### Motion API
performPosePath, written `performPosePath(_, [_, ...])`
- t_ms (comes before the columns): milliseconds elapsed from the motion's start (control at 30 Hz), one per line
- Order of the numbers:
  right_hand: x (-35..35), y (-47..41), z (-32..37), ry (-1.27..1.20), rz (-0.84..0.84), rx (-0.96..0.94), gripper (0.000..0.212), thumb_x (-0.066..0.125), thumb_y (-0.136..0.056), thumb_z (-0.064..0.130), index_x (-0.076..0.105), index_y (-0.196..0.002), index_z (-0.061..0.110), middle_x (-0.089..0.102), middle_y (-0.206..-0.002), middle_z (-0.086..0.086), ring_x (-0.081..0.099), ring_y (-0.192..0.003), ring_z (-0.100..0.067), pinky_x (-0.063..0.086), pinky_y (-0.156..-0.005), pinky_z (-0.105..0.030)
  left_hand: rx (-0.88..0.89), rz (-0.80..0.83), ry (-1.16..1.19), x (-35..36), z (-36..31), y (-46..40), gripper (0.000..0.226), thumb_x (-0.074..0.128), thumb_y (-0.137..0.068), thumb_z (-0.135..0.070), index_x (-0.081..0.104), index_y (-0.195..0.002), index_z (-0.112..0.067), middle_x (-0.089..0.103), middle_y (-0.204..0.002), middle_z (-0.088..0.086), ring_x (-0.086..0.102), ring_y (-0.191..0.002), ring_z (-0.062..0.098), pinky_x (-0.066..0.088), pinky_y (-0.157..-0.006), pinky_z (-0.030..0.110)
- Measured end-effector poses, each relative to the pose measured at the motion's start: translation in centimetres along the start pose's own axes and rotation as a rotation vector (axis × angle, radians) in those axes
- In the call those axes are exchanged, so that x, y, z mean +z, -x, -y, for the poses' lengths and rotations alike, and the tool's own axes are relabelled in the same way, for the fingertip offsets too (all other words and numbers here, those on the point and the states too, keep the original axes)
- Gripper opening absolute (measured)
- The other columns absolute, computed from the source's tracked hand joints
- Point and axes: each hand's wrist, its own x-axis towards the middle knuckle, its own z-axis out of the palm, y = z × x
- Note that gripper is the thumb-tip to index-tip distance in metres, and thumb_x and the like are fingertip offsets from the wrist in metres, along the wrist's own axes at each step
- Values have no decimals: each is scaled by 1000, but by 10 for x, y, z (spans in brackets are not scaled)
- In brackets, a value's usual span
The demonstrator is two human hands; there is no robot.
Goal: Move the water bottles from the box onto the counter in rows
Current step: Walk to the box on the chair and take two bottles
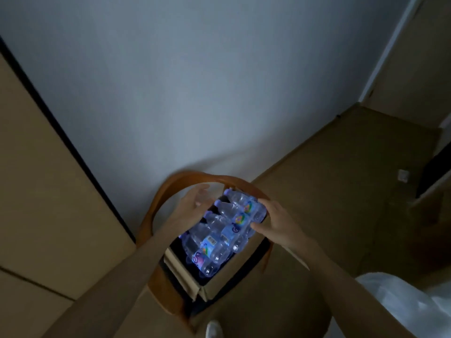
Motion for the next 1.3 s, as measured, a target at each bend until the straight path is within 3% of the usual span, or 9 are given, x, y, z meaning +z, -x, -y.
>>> performPosePath(167, [24, -74, -12, -16, 121, -66, 78, 63, -80, 58, 34, -146, 27, 40, -141, 6, 41, -126, -8, 37, -107, -35, -185, -88, -26, -1, 58, -35, 32, 58, -94, -35, 55, -124, -26, 64, -115, -4, 62, -102, 16, 47, -94, 34])
performPosePath(300, [48, -126, -21, -32, 234, -69, 77, 65, -85, 51, 32, -149, 23, 38, -146, 4, 41, -131, -11, 37, -108, -34, -339, -94, -50, -1, 103, -60, 30, 56, -91, -46, 58, -114, -26, 61, -97, -16, 60, -94, 10, 39, -79, 22])
performPosePath(467, [69, -177, -25, -16, 324, -95, 70, 65, -88, 44, 34, -148, 23, 38, -149, 1, 35, -136, -10, 31, -109, -30, -488, -68, -94, 5, 144, -88, 41, 55, -91, -50, 57, -119, -20, 63, -99, -4, 57, -79, 4, 40, -66, 19])
performPosePath(533, [74, -194, -23, 4, 388, -98, 69, 64, -90, 42, 34, -148, 21, 37, -151, 0, 34, -139, -15, 32, -112, -37, -536, -23, -124, 9, 156, -95, 49, 52, -91, -55, 59, -117, -15, 62, -90, -4, 57, -76, 7, 44, -68, 22])
performPosePath(667, [83, -220, -16, 20, 461, -72, 62, 63, -91, 39, 39, -145, 17, 46, -143, -2, 46, -129, -19, 40, -105, -39, -622, 200, -217, 16, 176, -103, 52, 41, -95, -58, 55, -122, -15, 61, -114, 8, 60, -102, 27, 47, -86, 35])
performPosePath(767, [89, -234, -12, 57, 503, -94, 54, 61, -92, 37, 46, -139, 16, 53, -131, -3, 55, -115, -18, 47, -95, -35, -668, 311, -207, 28, 184, -98, 44, 39, -94, -60, 54, -96, -18, 63, -108, 10, 60, -95, 25, 48, -87, 37])
performPosePath(967, [101, -261, -7, 162, 682, -114, 48, 57, -93, 43, 50, -135, 19, 58, -113, 5, 58, -96, -9, 48, -80, -29, -722, 195, -124, 36, 187, -91, 29, 49, -92, -55, 50, -84, -28, 60, -87, 0, 57, -79, 16, 40, -67, 28])
performPosePath(1100, [121, -274, 9, 250, 757, -190, 50, 57, -92, 47, 50, -133, 20, 58, -97, 12, 57, -84, -4, 39, -66, -20, -778, 110, -144, 37, 187, -80, 25, 49, -95, -48, 54, -99, -24, 56, -89, 1, 54, -85, 19, 37, -75, 27])
performPosePath(1300, [166, -279, 36, 411, 878, -270, 44, 55, -92, 52, 56, -120, 19, 63, -106, -4, 63, -89, -19, 53, -80, -37, -777, -88, -42, 34, 179, -63, 35, 56, -94, -37, 57, -85, -3, 63, -83, 16, 56, -72, 17, 44, -66, 34])
